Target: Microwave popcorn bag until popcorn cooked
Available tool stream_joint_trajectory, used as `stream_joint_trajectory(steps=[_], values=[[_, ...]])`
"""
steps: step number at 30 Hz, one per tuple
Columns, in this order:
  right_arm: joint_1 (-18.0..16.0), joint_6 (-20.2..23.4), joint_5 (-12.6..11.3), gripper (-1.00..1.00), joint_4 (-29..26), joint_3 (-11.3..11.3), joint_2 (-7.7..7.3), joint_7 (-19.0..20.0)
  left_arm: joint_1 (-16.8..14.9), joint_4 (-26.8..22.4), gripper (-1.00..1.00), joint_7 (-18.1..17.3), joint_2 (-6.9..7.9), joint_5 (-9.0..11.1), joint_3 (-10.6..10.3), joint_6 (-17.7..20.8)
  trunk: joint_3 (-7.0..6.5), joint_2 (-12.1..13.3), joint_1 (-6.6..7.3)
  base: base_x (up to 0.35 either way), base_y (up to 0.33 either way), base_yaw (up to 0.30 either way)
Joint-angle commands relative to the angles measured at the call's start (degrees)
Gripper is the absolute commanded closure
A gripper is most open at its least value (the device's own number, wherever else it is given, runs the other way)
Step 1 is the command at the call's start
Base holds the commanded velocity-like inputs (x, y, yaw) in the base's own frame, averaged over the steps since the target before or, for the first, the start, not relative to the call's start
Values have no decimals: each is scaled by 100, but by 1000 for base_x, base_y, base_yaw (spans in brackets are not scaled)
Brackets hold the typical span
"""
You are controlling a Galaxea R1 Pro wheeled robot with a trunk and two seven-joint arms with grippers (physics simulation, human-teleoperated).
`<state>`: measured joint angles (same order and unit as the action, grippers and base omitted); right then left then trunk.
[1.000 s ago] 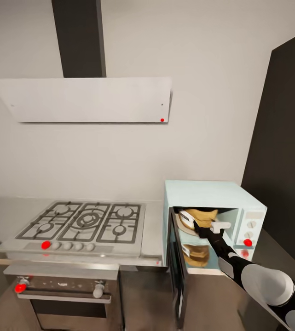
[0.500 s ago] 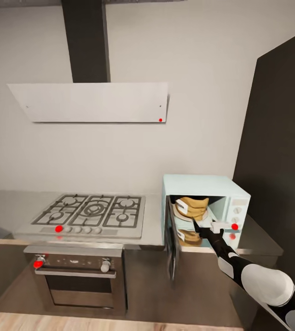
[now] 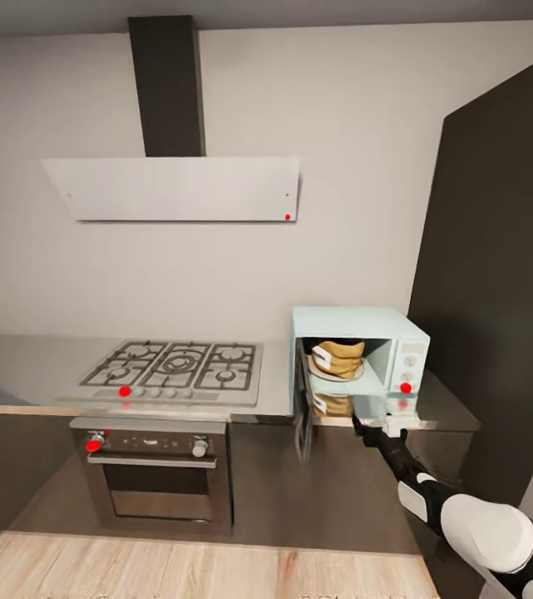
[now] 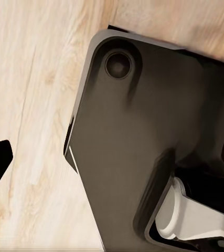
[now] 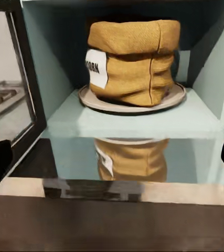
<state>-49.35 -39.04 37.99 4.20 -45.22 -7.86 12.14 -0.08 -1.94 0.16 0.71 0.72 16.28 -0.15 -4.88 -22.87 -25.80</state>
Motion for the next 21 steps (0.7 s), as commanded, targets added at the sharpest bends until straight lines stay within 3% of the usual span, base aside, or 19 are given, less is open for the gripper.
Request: stream_joint_trajectory(steps=[1, 4, 7, 10, 12, 13, 15, 17, 20, 21], values=[[159, -11, -37, -100, 19, -31, -18, 52, -1, 1, -100, 2, 0, 7, 15, -2, 2, -5, 1, -281, 0, 0], [1035, -2, -37, -100, 19, -31, -93, 52, -1, -1, -100, 2, -5, 7, 15, -3, 2, -5, 1, -94, 0, 0], [1512, 38, -37, -100, 19, -31, -170, 48, -1, -96, -100, 2, 2, 7, 12, -1, 2, -5, 1, -13, 0, 0], [2231, 246, -15, -100, 23, 0, -267, 41, 2, -902, -100, 2, 57, 7, 10, -17, 2, -5, 1, -1, 0, 0], [2605, 752, 14, -100, 27, 29, -248, 36, 0, -1566, -100, 2, 69, 7, 14, -7, 2, -5, 1, 0, 0, 0], [2720, 1433, 20, -100, 27, 35, -220, 29, -1, -2135, -100, 2, 46, 7, 12, 46, 2, -5, 1, 0, 0, 0], [2829, 2282, 23, -100, 28, 38, -205, -23, -38, -2593, -100, 2, 44, 7, 8, 76, 2, -5, 1, 0, 0, 0], [2965, 2810, 28, -100, 28, 42, -199, -112, -442, -2801, -100, 2, 57, 7, 7, 198, 2, -5, 1, 0, 0, 0], [3266, 2981, 33, -100, 28, 48, -139, -154, -1435, -2864, -100, -12, 48, -5, -4, 685, 2, -5, 1, 0, 0, 0], [3327, 2996, 33, -100, 28, 48, -118, -159, -1626, -2874, -100, -13, 43, -7, -6, 741, 2, -5, 1, 0, 0, 0]])
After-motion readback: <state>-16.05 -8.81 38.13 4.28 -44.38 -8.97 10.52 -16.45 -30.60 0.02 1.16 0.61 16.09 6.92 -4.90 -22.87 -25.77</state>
